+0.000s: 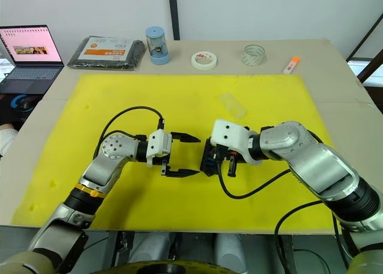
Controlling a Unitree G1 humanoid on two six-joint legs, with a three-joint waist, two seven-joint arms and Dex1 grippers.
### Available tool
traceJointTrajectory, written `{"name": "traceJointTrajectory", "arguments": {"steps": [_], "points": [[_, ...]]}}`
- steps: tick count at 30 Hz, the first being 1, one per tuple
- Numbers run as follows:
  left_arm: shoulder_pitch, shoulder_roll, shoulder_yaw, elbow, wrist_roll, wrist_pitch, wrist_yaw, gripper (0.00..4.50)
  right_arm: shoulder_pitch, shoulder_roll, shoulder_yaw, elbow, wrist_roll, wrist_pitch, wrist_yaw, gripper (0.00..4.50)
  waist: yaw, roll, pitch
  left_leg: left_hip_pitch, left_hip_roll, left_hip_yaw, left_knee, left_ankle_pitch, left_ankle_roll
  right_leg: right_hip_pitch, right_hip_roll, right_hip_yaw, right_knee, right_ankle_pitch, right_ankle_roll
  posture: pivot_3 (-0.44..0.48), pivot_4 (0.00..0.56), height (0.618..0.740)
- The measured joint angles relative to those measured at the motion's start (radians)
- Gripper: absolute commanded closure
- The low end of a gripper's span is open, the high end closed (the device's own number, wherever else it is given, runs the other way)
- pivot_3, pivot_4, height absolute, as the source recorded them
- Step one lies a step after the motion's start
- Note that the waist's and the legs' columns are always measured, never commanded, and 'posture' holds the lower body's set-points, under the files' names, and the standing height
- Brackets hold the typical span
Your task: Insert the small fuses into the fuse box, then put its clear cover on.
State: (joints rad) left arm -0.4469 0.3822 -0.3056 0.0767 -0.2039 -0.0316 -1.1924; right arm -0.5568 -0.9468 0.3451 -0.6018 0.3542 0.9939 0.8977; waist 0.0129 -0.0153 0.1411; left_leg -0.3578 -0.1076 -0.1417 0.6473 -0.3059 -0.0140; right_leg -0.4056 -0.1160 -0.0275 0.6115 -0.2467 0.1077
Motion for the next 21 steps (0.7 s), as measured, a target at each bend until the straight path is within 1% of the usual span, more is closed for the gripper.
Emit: {"name": "traceJointTrajectory", "arguments": {"steps": [21], "points": [[0.0,-0.001,-0.004,0.0,0.001,-0.002,0.0,0.02,0.01,0.006,0.003,0.019,-0.008,-0.003,-0.013,4.5,0.0,0.0,0.0,0.0,0.0,0.0,0.0,0.0,0.0,0.0,0.0,0.0,0.0,0.0,0.0,0.0,0.15,0.74]]}}
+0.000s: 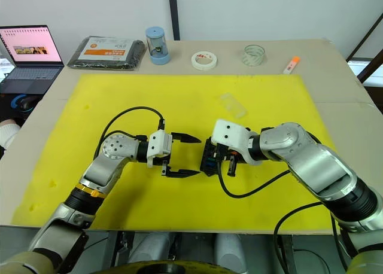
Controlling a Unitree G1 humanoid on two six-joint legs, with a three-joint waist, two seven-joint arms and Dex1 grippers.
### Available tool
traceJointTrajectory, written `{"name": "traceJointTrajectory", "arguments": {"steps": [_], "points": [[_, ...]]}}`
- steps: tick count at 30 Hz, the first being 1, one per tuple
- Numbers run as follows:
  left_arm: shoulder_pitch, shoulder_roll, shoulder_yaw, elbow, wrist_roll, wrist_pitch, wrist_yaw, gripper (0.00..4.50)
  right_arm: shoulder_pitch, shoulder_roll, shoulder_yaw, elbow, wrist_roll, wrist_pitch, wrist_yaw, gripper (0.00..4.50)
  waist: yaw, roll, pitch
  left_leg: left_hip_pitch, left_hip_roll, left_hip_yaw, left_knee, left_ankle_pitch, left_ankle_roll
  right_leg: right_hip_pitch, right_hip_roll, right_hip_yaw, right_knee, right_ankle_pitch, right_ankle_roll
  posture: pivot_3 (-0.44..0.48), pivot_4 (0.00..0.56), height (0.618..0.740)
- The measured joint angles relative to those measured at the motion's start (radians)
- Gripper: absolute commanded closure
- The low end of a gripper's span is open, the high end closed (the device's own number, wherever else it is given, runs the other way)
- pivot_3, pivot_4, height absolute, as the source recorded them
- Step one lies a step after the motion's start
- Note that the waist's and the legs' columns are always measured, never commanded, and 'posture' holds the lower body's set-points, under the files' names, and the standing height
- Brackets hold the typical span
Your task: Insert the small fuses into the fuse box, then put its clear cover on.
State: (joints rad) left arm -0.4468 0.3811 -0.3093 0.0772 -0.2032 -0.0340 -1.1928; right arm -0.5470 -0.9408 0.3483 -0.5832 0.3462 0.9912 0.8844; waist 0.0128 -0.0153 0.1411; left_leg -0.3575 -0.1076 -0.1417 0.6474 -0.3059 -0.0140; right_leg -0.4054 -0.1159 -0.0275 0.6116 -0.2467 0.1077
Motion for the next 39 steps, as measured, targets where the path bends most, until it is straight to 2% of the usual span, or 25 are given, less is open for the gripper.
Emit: {"name": "traceJointTrajectory", "arguments": {"steps": [25,39], "points": [[0.001,0.002,-0.002,-0.001,0.023,0.004,0.017,0.02,-0.026,-0.015,0.072,0.031,-0.123,-0.108,0.099,4.5,0.0,-0.001,-0.001,0.001,0.0,0.0,0.0,0.0,0.0,0.001,0.001,0.0,0.0,0.0,0.0,0.0,0.15,0.74],[0.001,-0.016,-0.055,0.0,0.068,0.004,0.06,0.02,-0.058,-0.03,0.085,0.061,-0.157,-0.113,0.174,4.5,0.001,-0.001,-0.001,0.001,0.0,0.0,0.0,0.0,0.0,0.002,0.0,0.0,0.0,0.0,0.0,0.0,0.15,0.74]]}}
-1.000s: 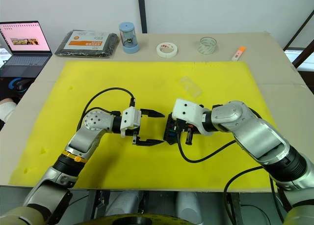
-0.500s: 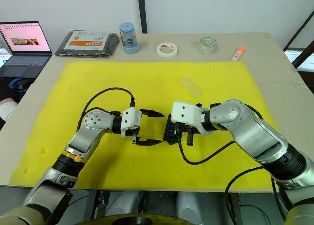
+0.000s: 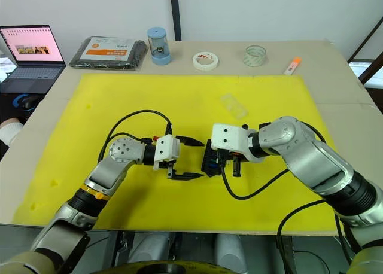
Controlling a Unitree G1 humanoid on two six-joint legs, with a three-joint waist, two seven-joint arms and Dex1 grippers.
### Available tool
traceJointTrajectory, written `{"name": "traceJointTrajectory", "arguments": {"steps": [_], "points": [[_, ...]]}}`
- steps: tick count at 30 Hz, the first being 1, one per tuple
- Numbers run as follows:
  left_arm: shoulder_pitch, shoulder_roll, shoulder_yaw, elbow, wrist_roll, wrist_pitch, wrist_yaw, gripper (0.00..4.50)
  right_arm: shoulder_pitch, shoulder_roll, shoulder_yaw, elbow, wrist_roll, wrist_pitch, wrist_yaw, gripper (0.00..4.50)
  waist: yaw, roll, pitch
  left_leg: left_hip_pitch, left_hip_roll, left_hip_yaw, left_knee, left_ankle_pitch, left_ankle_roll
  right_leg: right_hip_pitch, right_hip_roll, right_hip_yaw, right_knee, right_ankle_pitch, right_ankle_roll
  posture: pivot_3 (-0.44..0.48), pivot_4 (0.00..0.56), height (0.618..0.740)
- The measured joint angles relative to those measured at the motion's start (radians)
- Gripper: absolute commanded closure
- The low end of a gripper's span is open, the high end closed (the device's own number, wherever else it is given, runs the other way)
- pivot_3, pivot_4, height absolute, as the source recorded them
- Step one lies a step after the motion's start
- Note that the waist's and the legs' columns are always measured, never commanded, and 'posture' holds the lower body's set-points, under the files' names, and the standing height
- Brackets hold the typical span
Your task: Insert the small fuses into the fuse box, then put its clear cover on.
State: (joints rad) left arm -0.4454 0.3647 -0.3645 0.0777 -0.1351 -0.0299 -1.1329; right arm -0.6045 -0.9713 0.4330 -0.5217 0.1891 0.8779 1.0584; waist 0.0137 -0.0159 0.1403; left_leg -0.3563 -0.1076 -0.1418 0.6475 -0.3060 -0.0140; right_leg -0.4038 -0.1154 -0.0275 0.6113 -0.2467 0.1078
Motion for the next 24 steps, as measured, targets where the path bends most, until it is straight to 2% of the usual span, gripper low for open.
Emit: {"name": "traceJointTrajectory", "arguments": {"steps": [13,16,20,24], "points": [[0.0,-0.006,-0.001,0.005,-0.007,-0.028,-0.007,0.02,-0.012,0.014,0.008,0.008,-0.009,0.012,-0.001,4.5,0.0,0.0,0.0,0.0,0.0,0.0,0.0,0.0,0.0,0.0,0.0,0.0,0.0,0.0,0.0,0.0,0.15,0.74],[0.0,-0.006,-0.001,0.007,-0.007,-0.028,-0.008,0.0,-0.011,0.014,0.015,0.013,-0.013,0.016,-0.001,3.78,0.0,0.0,0.0,0.0,0.0,0.0,0.0,0.0,0.0,0.0,0.0,0.0,0.0,0.0,0.0,0.0,0.15,0.74],[0.0,-0.005,0.0,0.01,-0.007,-0.028,-0.01,0.0,-0.011,0.019,0.007,0.024,-0.019,0.02,-0.008,2.43,0.0,0.0,0.0,0.0,0.0,0.0,0.0,0.0,0.0,0.0,0.0,0.0,0.0,0.0,0.0,0.0,0.15,0.74],[0.0,-0.003,0.0,0.011,-0.007,-0.028,-0.016,0.0,-0.01,0.031,0.0,0.028,-0.02,0.026,-0.013,2.43,-0.001,0.0,0.0,0.0,0.0,0.0,0.0,0.0,0.0,0.0,0.0,0.0,0.0,0.0,0.0,0.0,0.15,0.74]]}}
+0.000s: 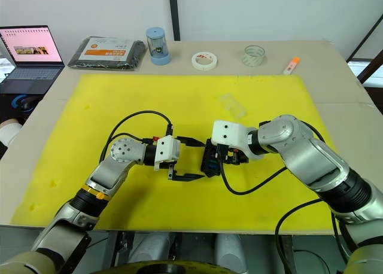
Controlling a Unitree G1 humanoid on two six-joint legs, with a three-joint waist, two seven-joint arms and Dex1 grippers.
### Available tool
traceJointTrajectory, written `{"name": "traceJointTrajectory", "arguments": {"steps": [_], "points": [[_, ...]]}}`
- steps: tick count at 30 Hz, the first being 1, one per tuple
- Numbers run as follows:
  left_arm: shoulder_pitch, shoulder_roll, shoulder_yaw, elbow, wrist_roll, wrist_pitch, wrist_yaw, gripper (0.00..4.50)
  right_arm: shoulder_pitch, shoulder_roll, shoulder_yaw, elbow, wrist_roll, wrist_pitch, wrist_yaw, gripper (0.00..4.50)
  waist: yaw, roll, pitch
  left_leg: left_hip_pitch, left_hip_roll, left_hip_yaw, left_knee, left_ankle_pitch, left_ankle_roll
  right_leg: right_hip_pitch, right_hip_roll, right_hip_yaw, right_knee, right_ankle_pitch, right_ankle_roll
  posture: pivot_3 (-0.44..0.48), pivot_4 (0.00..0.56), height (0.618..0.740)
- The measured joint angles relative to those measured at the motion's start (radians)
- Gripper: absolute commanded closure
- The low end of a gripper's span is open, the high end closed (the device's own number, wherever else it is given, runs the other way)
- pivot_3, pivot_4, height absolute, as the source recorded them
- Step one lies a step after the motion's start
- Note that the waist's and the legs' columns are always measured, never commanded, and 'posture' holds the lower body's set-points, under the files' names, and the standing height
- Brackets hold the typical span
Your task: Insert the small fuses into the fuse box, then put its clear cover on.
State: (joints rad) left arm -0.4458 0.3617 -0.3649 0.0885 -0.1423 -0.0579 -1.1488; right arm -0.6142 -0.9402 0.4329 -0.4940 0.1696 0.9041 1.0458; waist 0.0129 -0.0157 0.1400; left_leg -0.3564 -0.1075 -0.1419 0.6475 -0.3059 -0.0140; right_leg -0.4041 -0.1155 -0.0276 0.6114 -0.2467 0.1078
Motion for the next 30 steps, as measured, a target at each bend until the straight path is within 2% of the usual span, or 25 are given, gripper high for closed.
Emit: {"name": "traceJointTrajectory", "arguments": {"steps": [30], "points": [[-0.013,0.005,0.001,0.02,-0.001,0.0,-0.001,0.0,0.02,0.026,-0.087,0.008,0.092,-0.05,0.043,2.43,0.0,0.0,0.0,-0.001,0.0,0.0,0.0,0.0,0.0,-0.001,0.0,0.0,0.0,0.0,0.0,0.0,0.15,0.74]]}}
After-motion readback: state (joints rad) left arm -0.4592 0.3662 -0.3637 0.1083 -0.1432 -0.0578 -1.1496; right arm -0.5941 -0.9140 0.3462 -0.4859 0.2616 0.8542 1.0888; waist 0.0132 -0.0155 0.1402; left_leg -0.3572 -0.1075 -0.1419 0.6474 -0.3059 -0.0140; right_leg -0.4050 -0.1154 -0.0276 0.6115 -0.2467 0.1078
